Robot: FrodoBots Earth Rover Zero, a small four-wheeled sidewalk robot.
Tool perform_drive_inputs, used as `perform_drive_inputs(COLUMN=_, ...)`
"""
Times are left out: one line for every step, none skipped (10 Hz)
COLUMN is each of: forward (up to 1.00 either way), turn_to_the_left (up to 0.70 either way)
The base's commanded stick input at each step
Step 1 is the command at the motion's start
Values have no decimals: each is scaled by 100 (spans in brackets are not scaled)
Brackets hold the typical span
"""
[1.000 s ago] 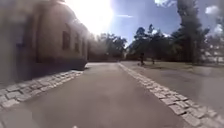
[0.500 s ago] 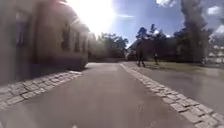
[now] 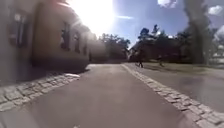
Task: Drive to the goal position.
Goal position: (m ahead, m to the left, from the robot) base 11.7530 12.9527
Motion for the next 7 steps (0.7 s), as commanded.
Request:
perform_drive_inputs(forward=100, turn_to_the_left=-17)
perform_drive_inputs(forward=100, turn_to_the_left=-40)
perform_drive_inputs(forward=100, turn_to_the_left=-40)
perform_drive_inputs(forward=100, turn_to_the_left=-27)
perform_drive_inputs(forward=100, turn_to_the_left=-8)
perform_drive_inputs(forward=100, turn_to_the_left=0)
perform_drive_inputs(forward=100, turn_to_the_left=0)
